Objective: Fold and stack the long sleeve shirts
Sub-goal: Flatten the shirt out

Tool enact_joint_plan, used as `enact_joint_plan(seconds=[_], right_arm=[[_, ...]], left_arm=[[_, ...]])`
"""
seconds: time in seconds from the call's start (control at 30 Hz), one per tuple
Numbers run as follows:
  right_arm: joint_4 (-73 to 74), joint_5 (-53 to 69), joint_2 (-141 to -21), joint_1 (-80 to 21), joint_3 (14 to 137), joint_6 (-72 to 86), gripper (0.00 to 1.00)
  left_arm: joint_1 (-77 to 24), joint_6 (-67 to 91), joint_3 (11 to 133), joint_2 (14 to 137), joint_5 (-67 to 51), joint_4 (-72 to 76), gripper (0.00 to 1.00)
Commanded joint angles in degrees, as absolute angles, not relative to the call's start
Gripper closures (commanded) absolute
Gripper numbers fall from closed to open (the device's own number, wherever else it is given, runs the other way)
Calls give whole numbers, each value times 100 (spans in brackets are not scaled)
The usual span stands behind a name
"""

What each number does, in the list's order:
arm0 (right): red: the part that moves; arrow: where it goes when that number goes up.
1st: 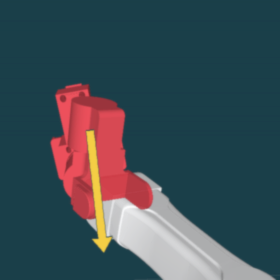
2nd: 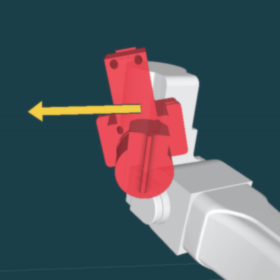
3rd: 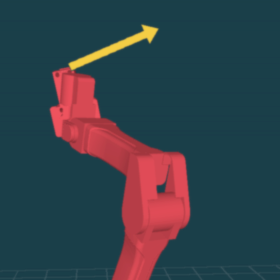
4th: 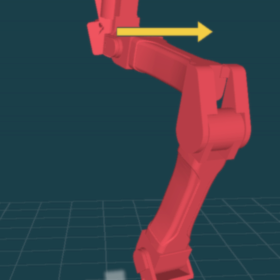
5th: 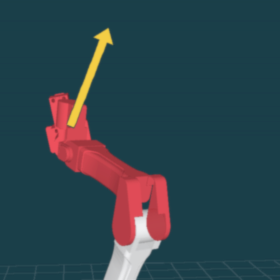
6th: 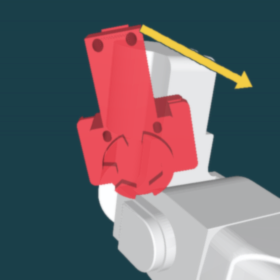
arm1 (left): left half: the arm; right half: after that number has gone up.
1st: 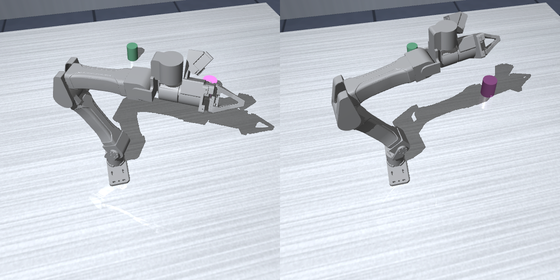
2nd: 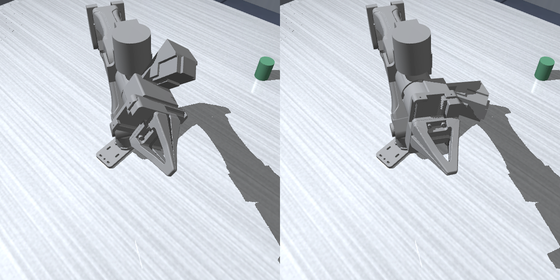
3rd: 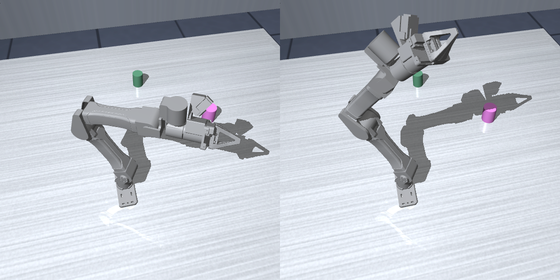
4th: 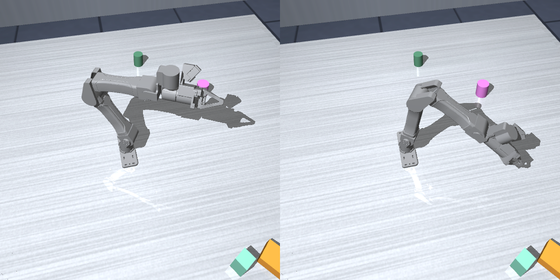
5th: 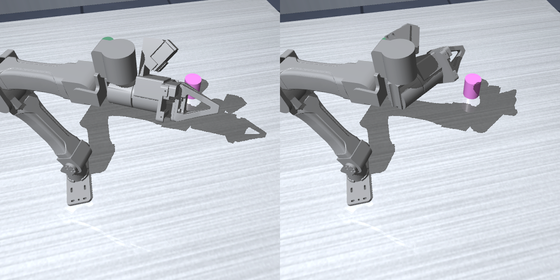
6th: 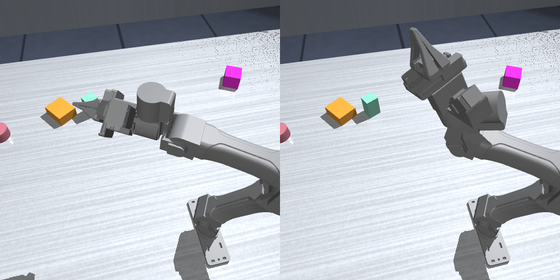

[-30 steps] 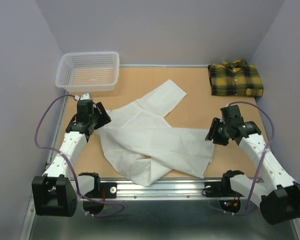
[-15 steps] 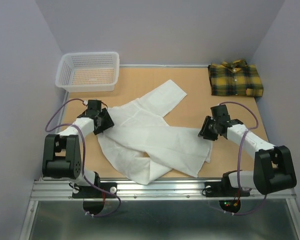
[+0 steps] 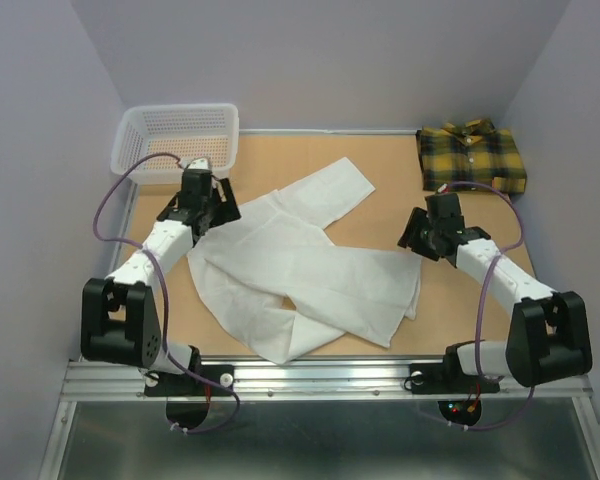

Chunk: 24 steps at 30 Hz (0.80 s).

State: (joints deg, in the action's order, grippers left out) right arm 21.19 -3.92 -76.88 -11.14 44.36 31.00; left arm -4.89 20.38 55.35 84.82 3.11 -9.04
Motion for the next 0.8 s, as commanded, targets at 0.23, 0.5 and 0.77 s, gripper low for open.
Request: enact_joint_plan(seconds=[0.23, 0.5, 0.77], right_arm=[[2917, -1160, -6654, -747, 5317, 3181, 9], [3375, -1231, -6355, -536, 5282, 3305, 5], [3533, -1169, -5986, -475, 5036, 3454, 5]], left_arm=[[-5057, -148, 5511, 6916, 106, -326, 13], [-7311, -1010, 5783, 8181, 149, -307, 16], [-8156, -1537, 6275, 9200, 299, -422, 22]])
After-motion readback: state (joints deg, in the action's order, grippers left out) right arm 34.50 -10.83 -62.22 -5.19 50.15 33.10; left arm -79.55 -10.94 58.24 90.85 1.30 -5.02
